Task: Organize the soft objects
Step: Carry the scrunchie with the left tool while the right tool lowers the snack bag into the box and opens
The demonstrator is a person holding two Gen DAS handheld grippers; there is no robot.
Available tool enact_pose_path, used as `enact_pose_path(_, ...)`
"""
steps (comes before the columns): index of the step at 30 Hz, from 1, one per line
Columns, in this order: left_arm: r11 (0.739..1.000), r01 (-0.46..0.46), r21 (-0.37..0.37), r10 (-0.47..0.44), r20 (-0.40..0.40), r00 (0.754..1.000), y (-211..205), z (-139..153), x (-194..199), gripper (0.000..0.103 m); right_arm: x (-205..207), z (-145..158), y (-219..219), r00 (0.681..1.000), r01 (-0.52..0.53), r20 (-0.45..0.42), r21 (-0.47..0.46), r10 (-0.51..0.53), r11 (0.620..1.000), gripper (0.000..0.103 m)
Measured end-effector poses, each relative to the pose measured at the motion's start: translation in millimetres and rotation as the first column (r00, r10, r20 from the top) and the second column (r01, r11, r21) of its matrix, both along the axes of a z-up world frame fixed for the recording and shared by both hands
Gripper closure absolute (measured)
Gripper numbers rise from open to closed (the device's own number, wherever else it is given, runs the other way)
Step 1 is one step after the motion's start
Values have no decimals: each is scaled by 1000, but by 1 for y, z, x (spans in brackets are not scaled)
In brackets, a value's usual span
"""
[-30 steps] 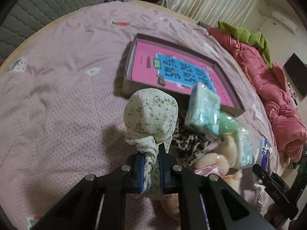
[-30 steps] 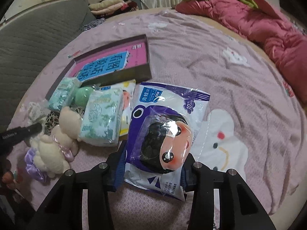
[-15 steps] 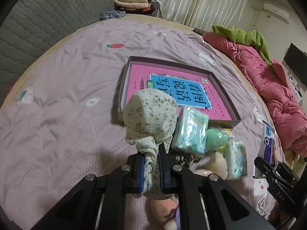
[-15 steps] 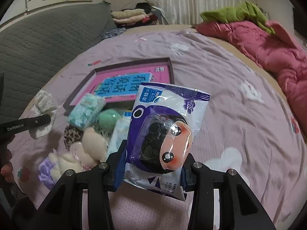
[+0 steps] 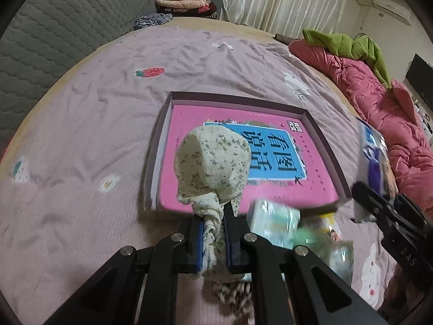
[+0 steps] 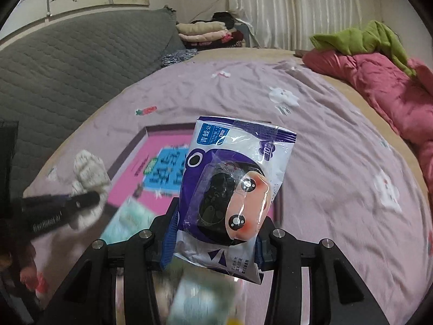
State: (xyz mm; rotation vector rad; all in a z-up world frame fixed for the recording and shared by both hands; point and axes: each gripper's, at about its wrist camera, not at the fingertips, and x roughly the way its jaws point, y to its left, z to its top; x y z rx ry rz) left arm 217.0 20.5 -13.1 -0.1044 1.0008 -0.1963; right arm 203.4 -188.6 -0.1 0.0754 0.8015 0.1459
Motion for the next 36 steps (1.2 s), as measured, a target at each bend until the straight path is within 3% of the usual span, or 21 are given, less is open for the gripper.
enact_pose_path(3,1000,0,-2,0,-10,1000,0,-4,19,91,25,-9,5,999,-20,-45,19,21,1000,57)
enact_pose_path(13,998,10,55,-4,-98,995,-5,-40,60,91,65,-56,11,981,-25,-191,-74,10,997,57)
enact_pose_path(21,997,7,79,1,-96,995,-11,-44,60,90,74,-65,13,977,-17,-211,-179,-21,984,56)
enact_pose_path(27,993,8,116,1,-82,997,-15,-44,57,89,69,-67,6,977,3,-211,-176,-40,984,52)
enact_pose_path(36,992,-2,124,13,-83,996,-14,-43,54,86,53,-67,-7,973,45,-221,-127,-73,991,38)
